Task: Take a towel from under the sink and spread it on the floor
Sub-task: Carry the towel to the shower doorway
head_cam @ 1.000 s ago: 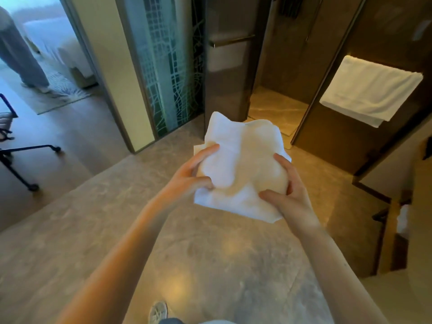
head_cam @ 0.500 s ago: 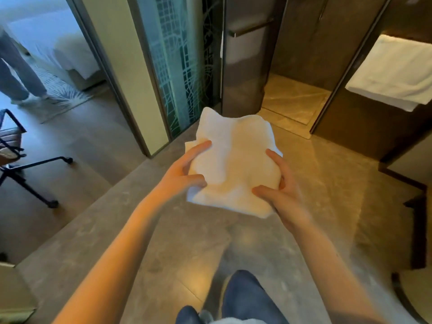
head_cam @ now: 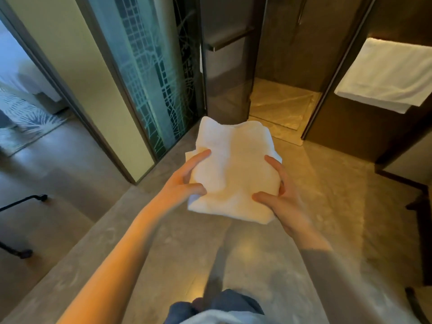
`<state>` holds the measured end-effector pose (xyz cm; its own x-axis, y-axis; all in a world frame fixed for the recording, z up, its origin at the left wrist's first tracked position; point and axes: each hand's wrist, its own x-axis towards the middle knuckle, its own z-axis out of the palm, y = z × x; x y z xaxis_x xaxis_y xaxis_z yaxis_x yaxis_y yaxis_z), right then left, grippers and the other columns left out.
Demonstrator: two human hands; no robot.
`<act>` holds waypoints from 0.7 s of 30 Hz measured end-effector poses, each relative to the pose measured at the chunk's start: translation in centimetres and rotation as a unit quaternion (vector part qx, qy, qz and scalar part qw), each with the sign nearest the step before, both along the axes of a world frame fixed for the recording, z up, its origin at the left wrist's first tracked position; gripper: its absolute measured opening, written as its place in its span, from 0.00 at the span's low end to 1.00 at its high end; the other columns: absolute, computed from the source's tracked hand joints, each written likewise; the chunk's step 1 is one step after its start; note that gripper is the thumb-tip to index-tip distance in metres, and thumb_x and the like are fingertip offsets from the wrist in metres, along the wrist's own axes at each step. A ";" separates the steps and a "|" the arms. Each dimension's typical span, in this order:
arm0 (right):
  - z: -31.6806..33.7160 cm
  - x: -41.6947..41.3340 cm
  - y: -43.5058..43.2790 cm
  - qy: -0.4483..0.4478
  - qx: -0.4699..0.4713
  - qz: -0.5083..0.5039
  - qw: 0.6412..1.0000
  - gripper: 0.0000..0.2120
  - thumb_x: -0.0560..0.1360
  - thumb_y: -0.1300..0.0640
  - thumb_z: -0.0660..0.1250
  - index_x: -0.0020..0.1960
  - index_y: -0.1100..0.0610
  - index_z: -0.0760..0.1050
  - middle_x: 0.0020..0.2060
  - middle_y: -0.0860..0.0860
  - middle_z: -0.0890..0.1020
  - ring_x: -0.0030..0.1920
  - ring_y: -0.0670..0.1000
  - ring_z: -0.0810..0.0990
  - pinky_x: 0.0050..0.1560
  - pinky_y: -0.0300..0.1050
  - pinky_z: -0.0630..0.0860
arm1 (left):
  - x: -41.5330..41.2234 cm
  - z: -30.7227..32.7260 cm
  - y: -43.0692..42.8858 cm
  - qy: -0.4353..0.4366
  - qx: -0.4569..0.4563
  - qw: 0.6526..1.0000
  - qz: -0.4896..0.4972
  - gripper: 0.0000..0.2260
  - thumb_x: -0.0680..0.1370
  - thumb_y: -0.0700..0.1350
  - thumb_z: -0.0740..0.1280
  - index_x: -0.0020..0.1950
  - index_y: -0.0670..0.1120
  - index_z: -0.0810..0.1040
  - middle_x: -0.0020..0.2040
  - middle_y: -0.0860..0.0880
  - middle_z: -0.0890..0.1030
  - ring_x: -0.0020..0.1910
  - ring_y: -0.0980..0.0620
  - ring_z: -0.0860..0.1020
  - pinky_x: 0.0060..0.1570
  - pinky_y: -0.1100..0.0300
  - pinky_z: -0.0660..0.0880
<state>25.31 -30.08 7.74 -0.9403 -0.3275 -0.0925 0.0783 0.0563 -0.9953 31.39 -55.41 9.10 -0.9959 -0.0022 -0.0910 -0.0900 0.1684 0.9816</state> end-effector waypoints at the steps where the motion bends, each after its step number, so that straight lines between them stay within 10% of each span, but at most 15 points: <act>1: 0.0 -1.1 -0.3 -0.002 -0.004 -0.004 1.000 0.40 0.66 0.67 0.75 0.66 0.32 0.69 0.62 0.41 0.73 0.60 0.48 0.75 0.54 0.52 0.81 | -1.3 0.2 -0.3 -0.004 0.000 1.000 -0.004 0.37 0.72 0.27 0.66 0.73 0.59 0.66 0.69 0.73 0.62 0.64 0.79 0.62 0.55 0.76 0.68; 9: -0.8 -9.6 -2.7 0.007 -0.003 -0.054 0.998 0.40 0.65 0.69 0.75 0.66 0.33 0.71 0.61 0.40 0.74 0.58 0.46 0.76 0.45 0.39 0.80 | -11.8 -0.3 -2.8 -0.015 0.004 1.000 -0.026 0.37 0.73 0.28 0.66 0.72 0.63 0.68 0.64 0.79 0.64 0.63 0.81 0.61 0.58 0.73 0.70; 16: -1.4 -18.8 -6.9 0.018 -0.016 -0.120 0.992 0.41 0.65 0.74 0.73 0.68 0.41 0.71 0.57 0.41 0.77 0.54 0.43 0.78 0.46 0.41 0.80 | -23.5 -1.0 -6.9 -0.011 -0.002 0.998 -0.066 0.36 0.71 0.33 0.67 0.69 0.68 0.69 0.62 0.78 0.64 0.53 0.85 0.64 0.43 0.79 0.69; 21: -0.9 -25.1 -9.8 0.024 -0.001 -0.172 0.985 0.41 0.65 0.71 0.74 0.68 0.37 0.71 0.62 0.48 0.76 0.59 0.52 0.76 0.54 0.54 0.81 | -32.3 -0.2 -9.9 -0.027 -0.022 0.994 -0.104 0.35 0.67 0.39 0.68 0.66 0.72 0.69 0.60 0.83 0.65 0.55 0.84 0.63 0.52 0.67 0.68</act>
